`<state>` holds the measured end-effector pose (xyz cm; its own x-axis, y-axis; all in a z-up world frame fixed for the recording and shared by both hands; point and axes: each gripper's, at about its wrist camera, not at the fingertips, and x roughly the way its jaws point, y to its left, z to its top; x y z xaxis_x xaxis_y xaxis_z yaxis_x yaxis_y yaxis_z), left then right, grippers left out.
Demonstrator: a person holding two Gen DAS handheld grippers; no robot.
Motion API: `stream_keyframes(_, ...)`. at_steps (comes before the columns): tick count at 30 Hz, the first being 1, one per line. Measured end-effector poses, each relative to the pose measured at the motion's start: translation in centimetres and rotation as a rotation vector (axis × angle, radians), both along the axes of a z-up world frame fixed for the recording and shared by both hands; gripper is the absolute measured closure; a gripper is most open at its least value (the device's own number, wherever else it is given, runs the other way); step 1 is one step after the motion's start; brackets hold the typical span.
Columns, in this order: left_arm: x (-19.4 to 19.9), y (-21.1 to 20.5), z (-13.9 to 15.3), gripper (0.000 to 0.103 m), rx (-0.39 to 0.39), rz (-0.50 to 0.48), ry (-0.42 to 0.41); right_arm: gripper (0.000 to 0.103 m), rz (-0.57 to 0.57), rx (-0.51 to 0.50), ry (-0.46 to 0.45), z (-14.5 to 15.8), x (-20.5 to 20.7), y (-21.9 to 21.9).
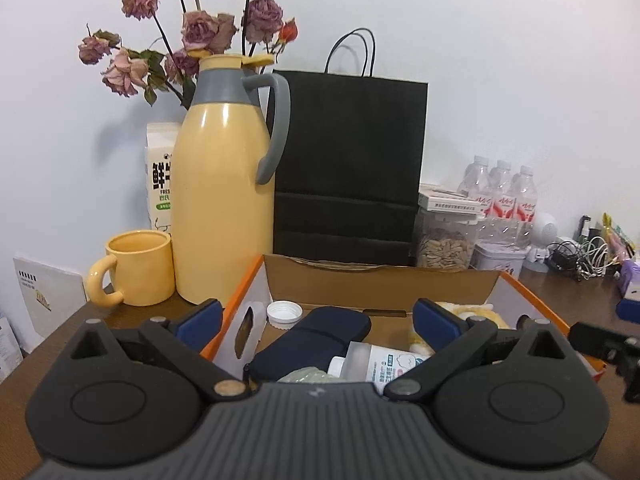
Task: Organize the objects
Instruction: 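Open both tools to drop the cap and small item into the box, then grasp another white bottle cap from the table with the right tool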
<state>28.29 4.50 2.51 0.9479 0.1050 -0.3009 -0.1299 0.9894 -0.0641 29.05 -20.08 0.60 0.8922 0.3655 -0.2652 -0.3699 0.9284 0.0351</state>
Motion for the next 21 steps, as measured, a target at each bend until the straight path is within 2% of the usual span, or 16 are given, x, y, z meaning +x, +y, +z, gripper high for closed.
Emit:
stream_keyframes(7, -2.8, 0.8, -0.6, 0.000, 0.008, -0.002, 0.004, 0.000, -0.018, -0.012, -0.016, 0.0, -2.3, -1.7)
stream_keyframes(21, -6.6, 0.5, -2.9, 0.000, 0.047, -0.045, 0.107, 0.000, -0.002, -0.118, 0.112, -3.2, -4.7, -2.4)
